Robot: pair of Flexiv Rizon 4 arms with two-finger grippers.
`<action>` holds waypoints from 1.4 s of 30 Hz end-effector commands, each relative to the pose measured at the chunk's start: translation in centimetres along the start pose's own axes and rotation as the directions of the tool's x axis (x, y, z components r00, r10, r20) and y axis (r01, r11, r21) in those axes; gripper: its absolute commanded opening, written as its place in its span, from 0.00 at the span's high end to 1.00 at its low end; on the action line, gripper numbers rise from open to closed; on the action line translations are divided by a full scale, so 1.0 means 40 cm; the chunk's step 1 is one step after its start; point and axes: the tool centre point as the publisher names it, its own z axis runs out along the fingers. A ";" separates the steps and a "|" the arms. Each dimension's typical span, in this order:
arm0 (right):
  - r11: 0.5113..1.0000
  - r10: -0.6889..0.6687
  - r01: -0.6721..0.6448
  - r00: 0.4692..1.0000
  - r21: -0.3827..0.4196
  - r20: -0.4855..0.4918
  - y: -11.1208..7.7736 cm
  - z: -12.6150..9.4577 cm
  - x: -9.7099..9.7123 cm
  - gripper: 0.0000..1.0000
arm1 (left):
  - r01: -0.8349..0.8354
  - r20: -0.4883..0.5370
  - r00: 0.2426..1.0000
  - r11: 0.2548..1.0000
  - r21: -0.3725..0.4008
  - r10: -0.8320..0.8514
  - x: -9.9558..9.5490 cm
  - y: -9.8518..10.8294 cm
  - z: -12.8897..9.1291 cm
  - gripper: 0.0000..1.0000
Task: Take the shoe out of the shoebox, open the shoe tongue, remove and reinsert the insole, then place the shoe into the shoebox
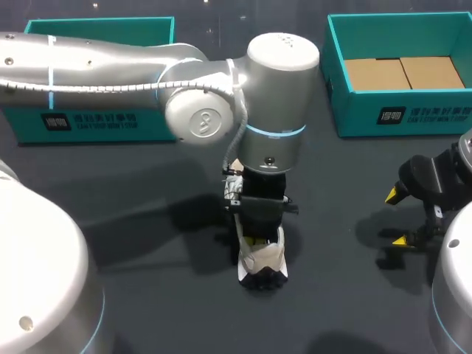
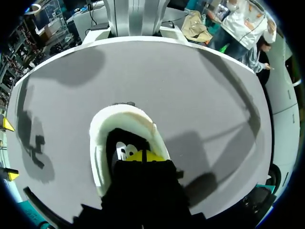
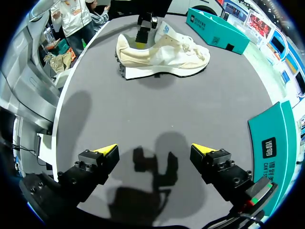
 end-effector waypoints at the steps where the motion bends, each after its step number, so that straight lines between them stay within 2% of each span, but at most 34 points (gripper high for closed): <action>1: 1.000 0.000 0.000 1.000 0.002 0.003 0.001 -0.002 0.005 0.00 | -0.016 0.017 1.000 1.000 -0.002 0.016 0.008 -0.027 -0.012 1.00; 5: 1.000 0.000 0.000 1.000 0.002 0.003 0.001 -0.002 0.005 0.00 | -0.014 -0.019 1.000 1.000 0.003 0.015 -0.015 -0.027 0.026 1.00; 11: 1.000 0.000 0.000 1.000 0.002 0.003 0.001 -0.002 0.005 0.00 | 0.051 -0.027 0.998 0.999 -0.002 -0.051 -0.025 0.014 0.093 1.00; 14: 1.000 0.000 0.000 1.000 0.002 0.003 0.001 -0.002 0.005 0.00 | 0.092 -0.029 0.995 0.996 -0.018 -0.092 -0.021 0.034 0.109 1.00; 16: 1.000 0.000 0.000 1.000 0.002 0.003 0.001 -0.002 0.005 0.00 | 0.099 -0.024 0.995 0.995 -0.018 -0.100 -0.010 0.039 0.098 1.00; 22: 1.000 0.000 0.000 1.000 0.002 0.003 0.001 -0.002 0.005 0.00 | 0.073 0.025 0.997 0.996 -0.060 -0.071 0.022 0.016 0.020 1.00; 26: 1.000 0.000 0.000 1.000 0.002 0.003 0.001 -0.002 0.005 0.00 | 0.066 0.062 0.996 0.992 -0.110 -0.059 0.028 -0.009 -0.038 1.00; 29: 1.000 0.000 0.000 1.000 0.002 0.003 0.001 -0.002 0.005 0.00 | 0.082 0.081 0.994 0.982 -0.169 -0.069 0.022 -0.013 -0.059 1.00; 36: 1.000 0.000 0.000 1.000 0.002 0.003 0.001 -0.002 0.005 0.00 | 0.127 0.083 0.991 0.956 -0.264 -0.109 -0.001 0.026 -0.056 1.00; 42: 1.000 0.000 0.000 1.000 0.002 0.003 0.001 -0.002 0.005 0.00 | 0.127 0.073 0.991 0.948 -0.293 -0.110 -0.020 0.045 -0.050 0.99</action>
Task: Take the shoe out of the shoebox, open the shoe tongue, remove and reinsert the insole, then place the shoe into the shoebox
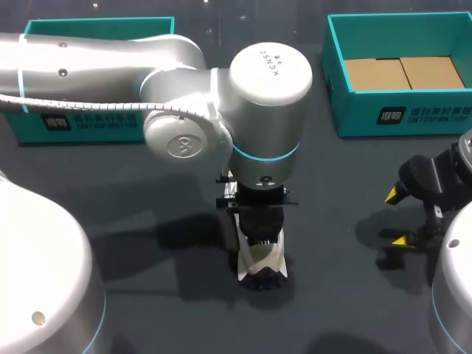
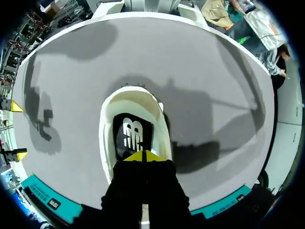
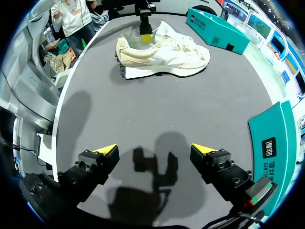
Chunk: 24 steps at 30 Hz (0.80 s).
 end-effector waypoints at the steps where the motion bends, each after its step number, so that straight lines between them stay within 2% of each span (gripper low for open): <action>1: 1.000 0.000 0.000 1.000 0.002 0.003 0.001 -0.002 0.005 0.00 | -0.004 -0.016 1.000 1.000 -0.022 0.004 -0.026 -0.005 0.013 0.95; 7: 1.000 0.000 0.000 1.000 0.002 0.003 0.001 -0.002 0.005 0.00 | -0.008 -0.028 1.000 0.999 -0.031 0.008 -0.047 -0.004 0.029 0.73; 9: 1.000 0.000 0.000 1.000 0.002 0.003 0.001 -0.002 0.005 0.00 | -0.008 -0.034 0.999 0.999 -0.032 0.007 -0.049 0.001 0.034 0.70; 12: 1.000 0.000 0.000 1.000 0.002 0.003 0.001 -0.002 0.005 0.00 | -0.006 -0.043 0.999 0.999 -0.035 0.005 -0.048 0.009 0.040 0.71; 15: 1.000 0.000 0.000 1.000 0.002 0.003 0.001 -0.002 0.005 0.00 | -0.004 -0.048 0.999 0.999 -0.036 0.002 -0.043 0.018 0.041 0.62; 16: 1.000 0.000 0.000 1.000 0.002 0.003 0.001 -0.002 0.005 0.00 | -0.003 -0.049 0.999 0.999 -0.036 0.001 -0.041 0.020 0.041 0.55; 17: 1.000 0.000 0.000 1.000 0.002 0.003 0.001 -0.002 0.005 0.00 | -0.002 -0.050 0.999 0.999 -0.036 0.000 -0.039 0.022 0.040 0.38; 18: 1.000 0.000 0.000 1.000 0.002 0.003 0.001 -0.002 0.005 0.00 | -0.001 -0.049 0.999 0.999 -0.036 -0.001 -0.037 0.024 0.039 0.30; 24: 1.000 0.000 0.000 1.000 0.002 0.003 0.001 -0.002 0.005 0.00 | -0.005 -0.040 0.999 0.999 -0.035 0.003 -0.031 0.024 0.032 0.10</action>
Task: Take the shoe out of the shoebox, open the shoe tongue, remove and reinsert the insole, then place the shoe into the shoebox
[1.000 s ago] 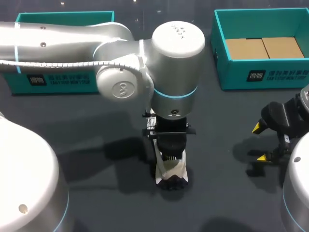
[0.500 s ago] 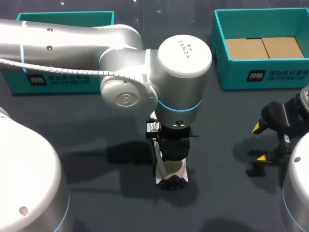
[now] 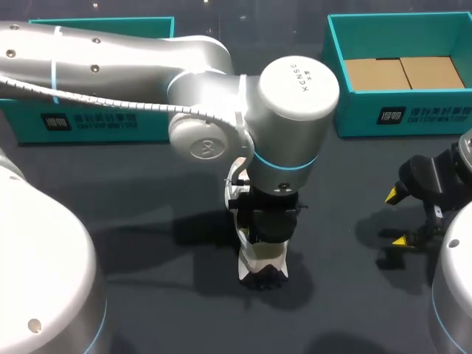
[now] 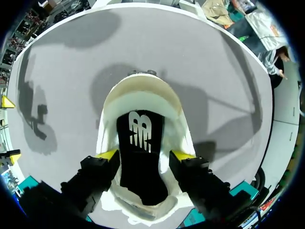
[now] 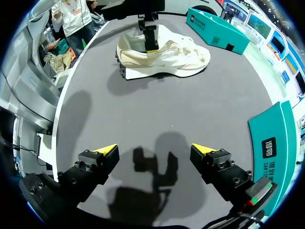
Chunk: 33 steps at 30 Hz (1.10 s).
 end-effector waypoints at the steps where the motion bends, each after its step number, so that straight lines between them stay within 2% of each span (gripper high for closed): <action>1: 1.000 0.000 0.000 1.000 0.002 0.003 0.001 -0.002 0.005 0.00 | -0.005 0.010 1.000 1.000 0.000 0.005 0.009 0.003 -0.005 0.05; 5: 1.000 0.000 0.000 1.000 0.002 0.003 0.001 -0.002 0.005 0.00 | -0.012 0.016 1.000 1.000 -0.001 0.012 0.013 0.000 -0.009 0.00; 13: 1.000 0.000 0.000 1.000 0.002 0.003 0.001 -0.002 0.005 0.00 | -0.022 0.026 0.999 1.000 0.010 0.022 0.012 0.005 -0.015 0.00; 21: 1.000 0.000 0.000 1.000 0.002 0.003 0.001 -0.002 0.005 0.00 | -0.040 0.029 0.999 0.997 0.059 0.038 0.017 0.022 -0.024 0.00; 26: 1.000 0.000 0.000 1.000 0.002 0.003 0.001 -0.002 0.005 0.00 | -0.032 0.028 0.999 0.997 0.077 0.030 0.013 0.044 -0.026 0.07; 33: 1.000 0.000 0.000 1.000 0.002 0.003 0.001 -0.002 0.005 0.00 | -0.030 0.025 0.999 0.993 0.118 0.028 0.005 0.070 -0.027 0.11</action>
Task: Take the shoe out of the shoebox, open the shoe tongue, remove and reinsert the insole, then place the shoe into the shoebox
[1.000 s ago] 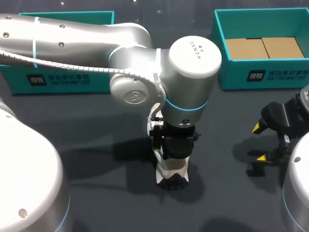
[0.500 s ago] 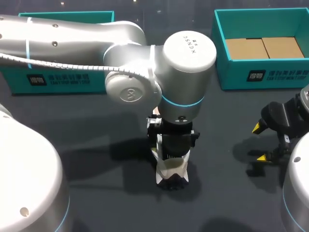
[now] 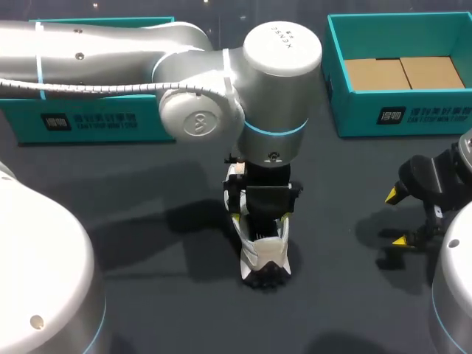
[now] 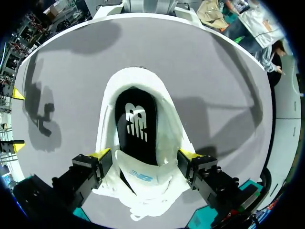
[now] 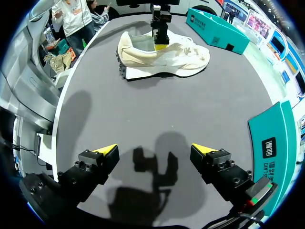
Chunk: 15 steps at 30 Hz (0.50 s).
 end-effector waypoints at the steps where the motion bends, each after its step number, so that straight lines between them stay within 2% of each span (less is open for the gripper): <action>1: 1.000 0.000 0.000 1.000 0.002 0.003 0.001 -0.002 0.005 0.00 | -0.005 -0.006 1.000 1.000 0.022 0.005 -0.006 0.021 0.002 0.11; 6: 1.000 0.000 0.000 1.000 0.002 0.003 0.001 -0.002 0.005 0.00 | -0.007 -0.007 1.000 0.999 0.033 0.007 -0.007 0.023 0.002 0.12; 15: 1.000 0.000 0.000 1.000 0.002 0.003 0.001 -0.002 0.005 0.00 | 0.021 0.000 1.000 0.999 0.043 -0.021 -0.006 0.020 -0.006 0.21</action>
